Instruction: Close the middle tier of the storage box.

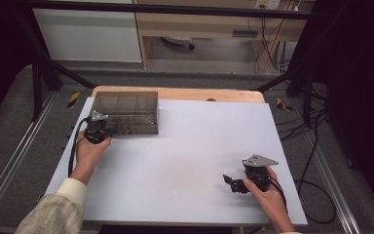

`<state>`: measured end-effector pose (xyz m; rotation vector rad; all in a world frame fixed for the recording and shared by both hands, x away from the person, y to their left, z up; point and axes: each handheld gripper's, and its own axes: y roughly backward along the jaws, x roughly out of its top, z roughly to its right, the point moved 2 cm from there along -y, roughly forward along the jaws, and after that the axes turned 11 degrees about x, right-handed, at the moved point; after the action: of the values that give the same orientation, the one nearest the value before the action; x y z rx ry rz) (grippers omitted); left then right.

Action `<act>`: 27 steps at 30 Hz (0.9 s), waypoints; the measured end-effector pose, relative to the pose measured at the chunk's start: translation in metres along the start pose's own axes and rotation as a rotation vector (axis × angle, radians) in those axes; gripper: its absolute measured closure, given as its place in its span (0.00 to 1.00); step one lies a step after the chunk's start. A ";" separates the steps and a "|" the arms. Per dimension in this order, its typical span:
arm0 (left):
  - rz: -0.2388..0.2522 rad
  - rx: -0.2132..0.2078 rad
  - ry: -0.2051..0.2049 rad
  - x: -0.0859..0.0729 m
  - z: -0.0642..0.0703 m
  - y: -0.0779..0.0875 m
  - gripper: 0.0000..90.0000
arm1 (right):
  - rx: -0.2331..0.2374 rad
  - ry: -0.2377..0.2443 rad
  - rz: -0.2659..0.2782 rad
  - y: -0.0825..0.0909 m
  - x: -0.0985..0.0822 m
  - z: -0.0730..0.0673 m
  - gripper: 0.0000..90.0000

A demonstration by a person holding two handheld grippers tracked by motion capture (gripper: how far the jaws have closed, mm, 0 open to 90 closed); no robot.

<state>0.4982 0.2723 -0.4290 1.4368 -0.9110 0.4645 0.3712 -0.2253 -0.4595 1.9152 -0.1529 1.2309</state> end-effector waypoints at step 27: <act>0.019 -0.001 -0.001 0.002 0.003 -0.001 1.00 | -0.009 0.003 -0.016 0.001 -0.001 0.000 0.03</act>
<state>0.4995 0.2688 -0.4291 1.4289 -0.9266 0.4778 0.3700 -0.2259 -0.4595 1.9034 -0.1411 1.2203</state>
